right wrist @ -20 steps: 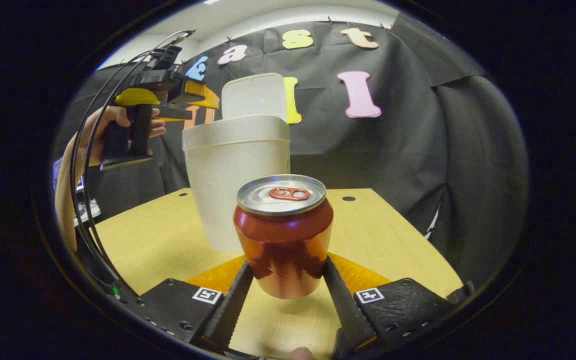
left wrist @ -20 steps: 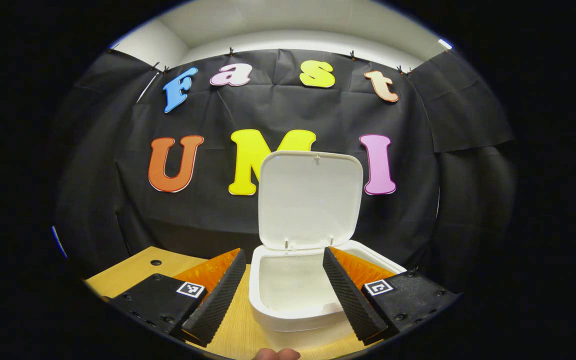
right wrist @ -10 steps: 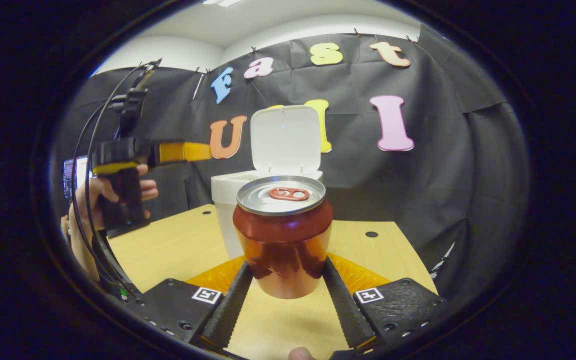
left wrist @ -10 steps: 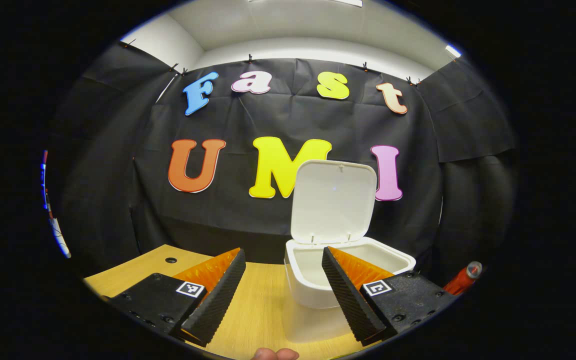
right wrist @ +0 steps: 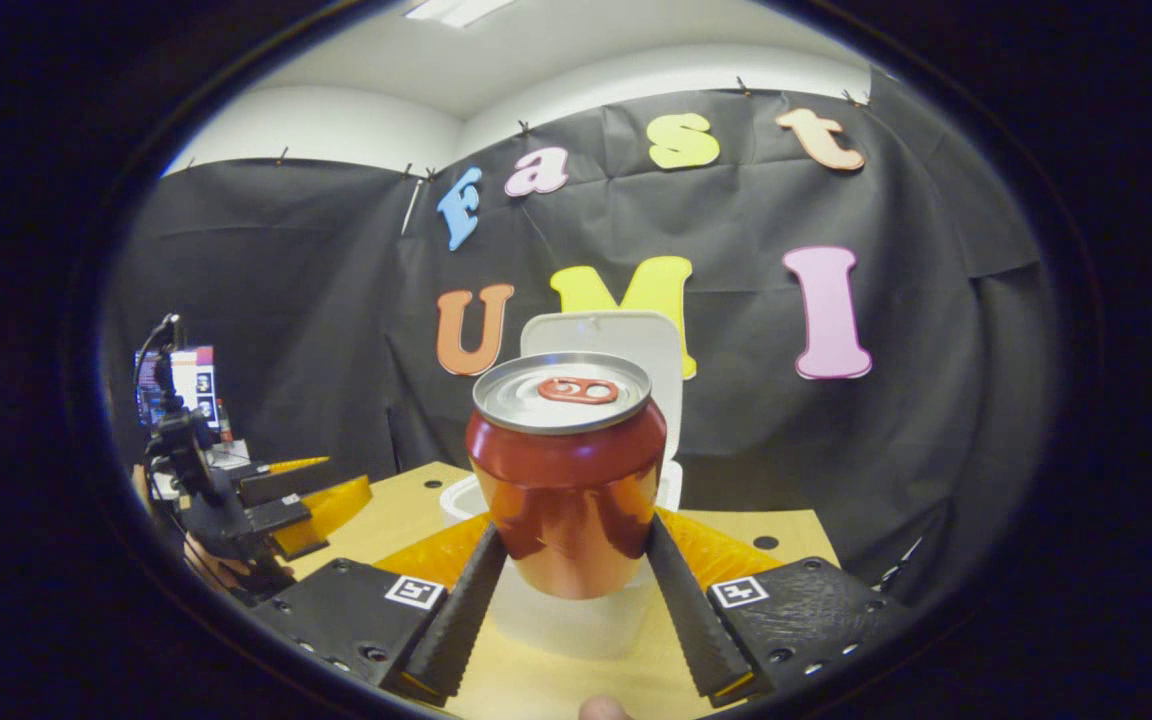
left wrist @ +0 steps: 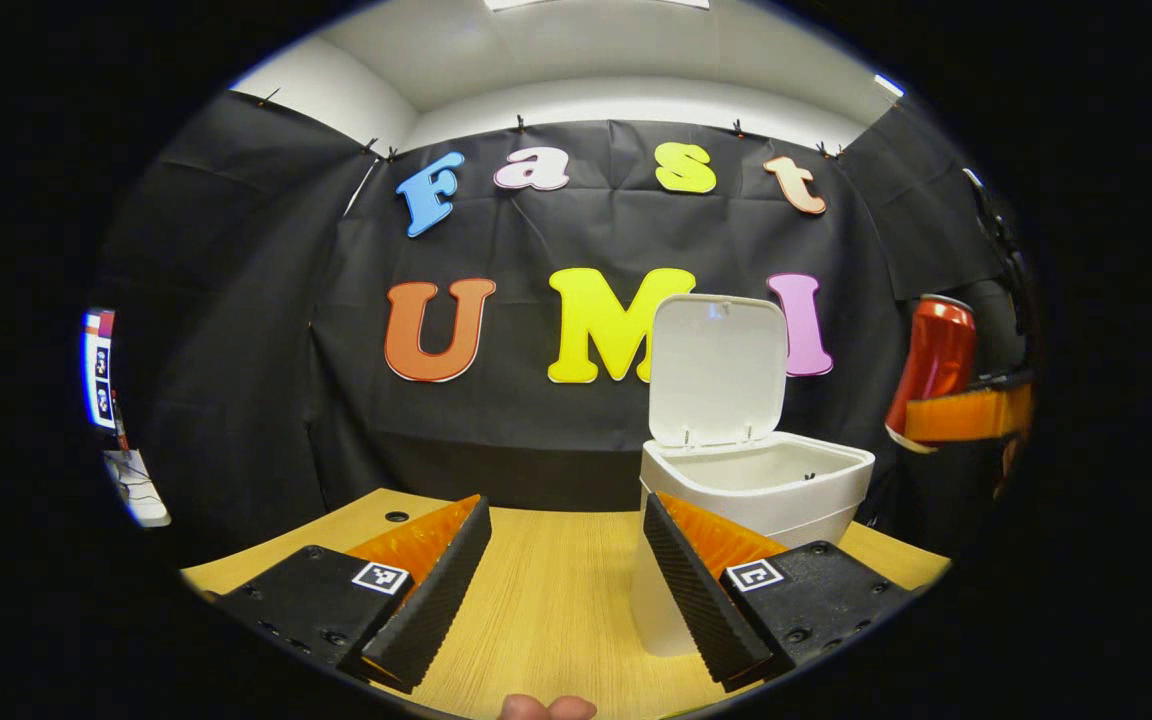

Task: Press the lid of the desktop garbage bin to open it, pick up the crumpled paper on the desktop and throw it into the bin, then pick up the pop can on the desktop and drop it into the bin, and finally close the garbage bin lid.

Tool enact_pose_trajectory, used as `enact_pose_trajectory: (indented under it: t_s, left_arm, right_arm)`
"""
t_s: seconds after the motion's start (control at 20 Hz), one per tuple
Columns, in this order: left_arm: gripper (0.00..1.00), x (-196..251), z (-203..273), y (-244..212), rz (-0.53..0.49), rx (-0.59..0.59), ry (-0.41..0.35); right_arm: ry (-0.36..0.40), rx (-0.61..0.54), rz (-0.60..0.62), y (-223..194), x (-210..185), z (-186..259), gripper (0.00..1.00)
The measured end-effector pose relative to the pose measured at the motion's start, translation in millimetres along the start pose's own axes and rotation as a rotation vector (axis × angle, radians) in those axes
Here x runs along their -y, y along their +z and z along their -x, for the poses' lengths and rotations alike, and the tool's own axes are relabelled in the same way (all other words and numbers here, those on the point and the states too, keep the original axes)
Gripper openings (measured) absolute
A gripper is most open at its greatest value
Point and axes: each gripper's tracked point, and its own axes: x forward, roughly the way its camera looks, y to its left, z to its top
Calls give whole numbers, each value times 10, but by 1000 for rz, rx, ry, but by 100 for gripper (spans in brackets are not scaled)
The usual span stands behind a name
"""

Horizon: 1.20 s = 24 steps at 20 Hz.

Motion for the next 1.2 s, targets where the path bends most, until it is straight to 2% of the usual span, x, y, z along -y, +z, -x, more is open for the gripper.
enact_pose_trajectory:
  t_s: [0.3, 0.7, 1.2]
  left_arm:
    - [99, -138, 165, -152, 28, -1, -6]
    - [99, -239, 200, -220, 12, 9, 2]
    - [99, -350, 262, -337, -8, -4, 30]
  right_arm:
    - [-12, -31, 15, 171, -79, -550, 81]
    - [-79, -144, -5, 22, 49, -1236, 81]
    - [-111, -175, 19, -66, 49, -1425, 83]
